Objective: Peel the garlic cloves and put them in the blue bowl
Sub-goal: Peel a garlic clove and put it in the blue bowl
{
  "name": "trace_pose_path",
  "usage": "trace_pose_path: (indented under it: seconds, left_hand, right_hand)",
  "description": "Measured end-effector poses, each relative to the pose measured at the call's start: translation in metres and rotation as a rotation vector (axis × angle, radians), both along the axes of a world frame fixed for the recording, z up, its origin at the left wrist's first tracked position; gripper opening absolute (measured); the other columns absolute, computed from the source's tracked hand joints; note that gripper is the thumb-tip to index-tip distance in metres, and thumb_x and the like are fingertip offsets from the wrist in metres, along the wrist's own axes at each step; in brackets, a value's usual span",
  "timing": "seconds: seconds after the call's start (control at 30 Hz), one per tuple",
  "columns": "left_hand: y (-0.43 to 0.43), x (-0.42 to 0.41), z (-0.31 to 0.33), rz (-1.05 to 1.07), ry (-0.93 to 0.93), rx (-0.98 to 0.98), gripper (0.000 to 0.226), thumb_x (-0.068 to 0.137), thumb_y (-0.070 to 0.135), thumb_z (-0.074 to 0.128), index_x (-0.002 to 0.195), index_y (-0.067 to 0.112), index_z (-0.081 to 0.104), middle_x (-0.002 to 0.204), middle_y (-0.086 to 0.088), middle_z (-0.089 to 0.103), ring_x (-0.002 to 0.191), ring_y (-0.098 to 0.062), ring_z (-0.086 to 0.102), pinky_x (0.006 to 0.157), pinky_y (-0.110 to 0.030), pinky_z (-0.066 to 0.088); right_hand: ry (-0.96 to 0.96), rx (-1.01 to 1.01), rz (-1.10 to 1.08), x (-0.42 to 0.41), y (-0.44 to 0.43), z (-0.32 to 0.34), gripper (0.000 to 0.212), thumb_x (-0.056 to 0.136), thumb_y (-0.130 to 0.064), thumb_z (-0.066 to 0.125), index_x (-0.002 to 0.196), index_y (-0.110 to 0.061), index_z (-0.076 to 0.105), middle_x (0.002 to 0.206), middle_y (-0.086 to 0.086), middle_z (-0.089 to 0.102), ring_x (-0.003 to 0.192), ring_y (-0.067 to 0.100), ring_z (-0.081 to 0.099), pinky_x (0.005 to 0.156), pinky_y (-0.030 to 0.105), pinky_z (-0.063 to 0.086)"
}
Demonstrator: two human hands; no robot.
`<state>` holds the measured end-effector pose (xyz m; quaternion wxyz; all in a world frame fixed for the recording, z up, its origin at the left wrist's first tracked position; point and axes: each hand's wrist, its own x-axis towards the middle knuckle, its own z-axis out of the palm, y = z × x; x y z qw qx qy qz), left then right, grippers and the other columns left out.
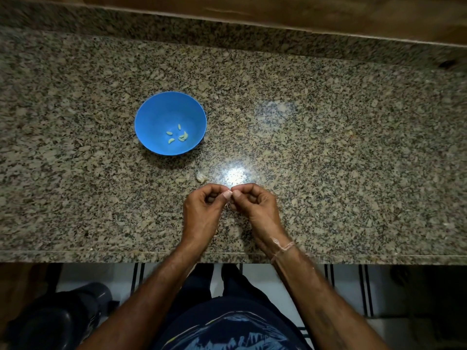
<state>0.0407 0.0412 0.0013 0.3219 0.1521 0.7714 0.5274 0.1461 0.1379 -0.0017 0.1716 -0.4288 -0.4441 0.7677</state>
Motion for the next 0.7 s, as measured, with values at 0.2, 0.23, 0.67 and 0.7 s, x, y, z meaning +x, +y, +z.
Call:
trace_pose_path:
  seconds: [0.2,0.23,0.67,0.7]
  left_hand:
    - [0.002,-0.004,-0.002,0.006,-0.076,0.013,0.004,0.094,0.015,0.075,0.098,0.016,0.076,0.087,0.001,0.077,0.083,-0.014,0.073,0.075,-0.024,0.06]
    - [0.001,-0.005,-0.002,-0.007,-0.073,0.013,0.004,0.095,0.015,0.074,0.098,0.017,0.076,0.088,0.002,0.077,0.084,-0.013,0.073,0.075,-0.023,0.059]
    - [0.001,-0.011,-0.014,-0.168,0.15,-0.137,0.007,0.101,0.024,0.066,0.099,0.02,0.072,0.088,0.003,0.07,0.08,-0.011,0.066,0.063,-0.018,0.049]
    - [0.001,-0.011,-0.013,-0.177,0.182,-0.142,0.008,0.099,0.019,0.068,0.107,0.021,0.07,0.096,0.005,0.07,0.085,-0.007,0.065,0.065,-0.014,0.05]
  right_hand:
    - [-0.058,0.205,0.02,-0.003,-0.001,0.001,0.011,0.091,-0.001,0.074,0.102,0.001,0.073,0.1,0.009,0.077,0.096,0.022,0.075,0.085,0.032,0.061]
    - [-0.064,0.206,0.006,-0.004,-0.001,0.0,0.01,0.092,-0.001,0.073,0.102,0.001,0.072,0.099,0.009,0.077,0.095,0.021,0.074,0.084,0.031,0.061]
    - [-0.098,-0.05,-0.163,-0.005,-0.002,-0.002,0.009,0.098,-0.01,0.066,0.105,-0.005,0.07,0.095,0.004,0.074,0.085,0.013,0.067,0.076,0.029,0.057]
    - [-0.111,-0.03,-0.153,-0.004,-0.001,-0.002,0.01,0.099,-0.011,0.066,0.105,-0.004,0.07,0.095,0.005,0.073,0.084,0.013,0.067,0.075,0.028,0.057]
